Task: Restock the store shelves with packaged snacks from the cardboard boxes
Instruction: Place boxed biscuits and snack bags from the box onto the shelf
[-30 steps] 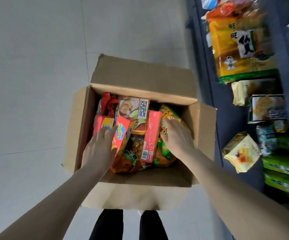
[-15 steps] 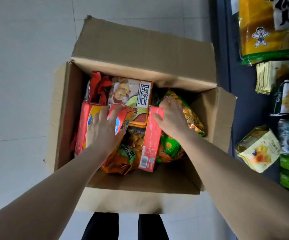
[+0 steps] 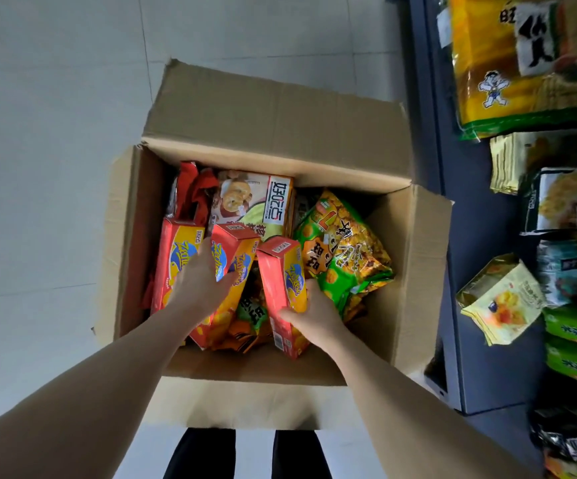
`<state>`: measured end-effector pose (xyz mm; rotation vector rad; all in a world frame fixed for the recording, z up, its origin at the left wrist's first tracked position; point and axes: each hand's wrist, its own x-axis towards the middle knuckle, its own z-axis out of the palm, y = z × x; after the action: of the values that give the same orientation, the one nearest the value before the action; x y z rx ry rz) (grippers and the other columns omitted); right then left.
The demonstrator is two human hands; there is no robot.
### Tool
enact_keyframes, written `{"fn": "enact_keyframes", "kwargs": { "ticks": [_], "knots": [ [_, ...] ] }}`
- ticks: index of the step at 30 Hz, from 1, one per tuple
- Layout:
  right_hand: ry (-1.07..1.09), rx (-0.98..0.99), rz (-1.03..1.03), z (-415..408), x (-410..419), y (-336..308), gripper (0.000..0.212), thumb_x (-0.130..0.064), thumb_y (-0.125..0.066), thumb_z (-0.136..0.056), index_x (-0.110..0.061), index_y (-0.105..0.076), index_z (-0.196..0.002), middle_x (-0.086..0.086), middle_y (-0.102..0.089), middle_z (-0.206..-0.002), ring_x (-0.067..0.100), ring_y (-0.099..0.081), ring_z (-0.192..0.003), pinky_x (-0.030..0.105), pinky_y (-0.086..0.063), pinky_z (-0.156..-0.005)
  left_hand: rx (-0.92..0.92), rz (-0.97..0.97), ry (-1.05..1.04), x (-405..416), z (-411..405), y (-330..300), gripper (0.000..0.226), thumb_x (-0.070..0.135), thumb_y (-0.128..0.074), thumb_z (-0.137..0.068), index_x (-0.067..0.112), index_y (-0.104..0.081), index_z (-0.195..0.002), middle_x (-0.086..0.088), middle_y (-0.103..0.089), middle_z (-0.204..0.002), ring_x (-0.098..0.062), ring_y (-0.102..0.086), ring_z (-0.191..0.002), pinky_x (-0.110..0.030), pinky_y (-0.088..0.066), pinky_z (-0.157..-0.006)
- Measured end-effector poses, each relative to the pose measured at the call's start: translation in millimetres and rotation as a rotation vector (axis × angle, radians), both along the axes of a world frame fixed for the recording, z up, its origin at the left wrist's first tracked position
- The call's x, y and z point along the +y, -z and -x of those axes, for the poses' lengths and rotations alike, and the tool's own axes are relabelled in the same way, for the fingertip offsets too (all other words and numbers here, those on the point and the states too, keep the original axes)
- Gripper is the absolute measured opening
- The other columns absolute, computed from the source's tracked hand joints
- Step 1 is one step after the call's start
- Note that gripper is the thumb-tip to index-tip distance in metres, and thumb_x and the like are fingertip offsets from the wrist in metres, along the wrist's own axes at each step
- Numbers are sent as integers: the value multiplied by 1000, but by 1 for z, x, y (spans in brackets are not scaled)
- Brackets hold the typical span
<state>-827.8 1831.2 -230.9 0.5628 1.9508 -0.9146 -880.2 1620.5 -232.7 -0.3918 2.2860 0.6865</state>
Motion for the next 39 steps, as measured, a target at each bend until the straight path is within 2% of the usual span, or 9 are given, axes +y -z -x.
{"fn": "enact_keyframes", "kwargs": {
  "ticks": [3,13,15,20,24,28,33,36,39],
  "knots": [
    [-24,115,-32,3,0,-22,52,-50,-72,-76,-22,-44,-109,-4,-68,-103,21,-67,-90,38,-57,-79,22,-41,-8,-10,0,-20,78,38,-65,-93,11,-22,-153,-17,-60,-128,-39,-57,-117,-42,-46,-86],
    [260,156,149,25,46,-183,49,-38,-79,-74,-25,-45,-107,-6,-66,-99,10,-65,-91,37,-56,-82,56,-431,-279,18,18,-169,72,58,-64,-82,29,-42,-144,11,-69,-117,-14,-67,-106,-45,-51,-100],
    [333,171,181,26,57,-231,44,-25,-79,-82,-21,-45,-111,-7,-65,-100,5,-64,-90,24,-51,-71,76,-507,-228,33,25,-209,51,48,-67,-88,35,-50,-134,13,-71,-115,-11,-68,-104,-46,-52,-99],
    [574,275,221,23,81,-337,36,-18,-82,-81,-20,-57,-106,0,-72,-99,-1,-69,-73,13,-50,-56,209,-559,-70,72,49,-311,46,58,-65,-75,49,-54,-119,15,-72,-109,-16,-71,-97,-47,-55,-90],
    [691,518,85,25,96,-420,70,-42,-94,-61,-15,-52,-112,4,-71,-105,11,-71,-89,36,-59,-80,360,-543,133,101,70,-404,79,63,-59,-76,39,-31,-146,5,-67,-124,-26,-65,-111,-47,-52,-95],
    [725,707,30,25,122,-497,45,-8,-83,-80,-15,-51,-109,1,-66,-95,-4,-65,-69,15,-51,-61,488,-546,237,121,98,-478,104,73,-53,-68,33,-16,-157,-2,-61,-135,-28,-61,-118,-48,-50,-98],
    [730,946,-82,14,149,-581,42,-6,-83,-79,-10,-58,-112,1,-62,-96,-8,-60,-75,9,-47,-68,661,-553,393,141,120,-567,101,61,-60,-72,24,-21,-157,-10,-61,-130,-29,-60,-117,-45,-48,-99],
    [679,1054,-154,4,166,-639,43,-9,-84,-78,-12,-60,-113,0,-63,-98,6,-59,-82,18,-50,-78,789,-547,482,155,130,-619,96,54,-66,-80,27,-18,-159,-11,-60,-128,-30,-58,-116,-39,-47,-98],
    [605,1135,-250,-8,182,-701,40,-23,-87,-76,-37,-60,-102,-7,-63,-94,16,-63,-84,39,-56,-84,945,-524,545,175,137,-676,94,52,-69,-81,35,-16,-157,-10,-58,-131,-34,-57,-118,-44,-47,-97]
  ]
}}
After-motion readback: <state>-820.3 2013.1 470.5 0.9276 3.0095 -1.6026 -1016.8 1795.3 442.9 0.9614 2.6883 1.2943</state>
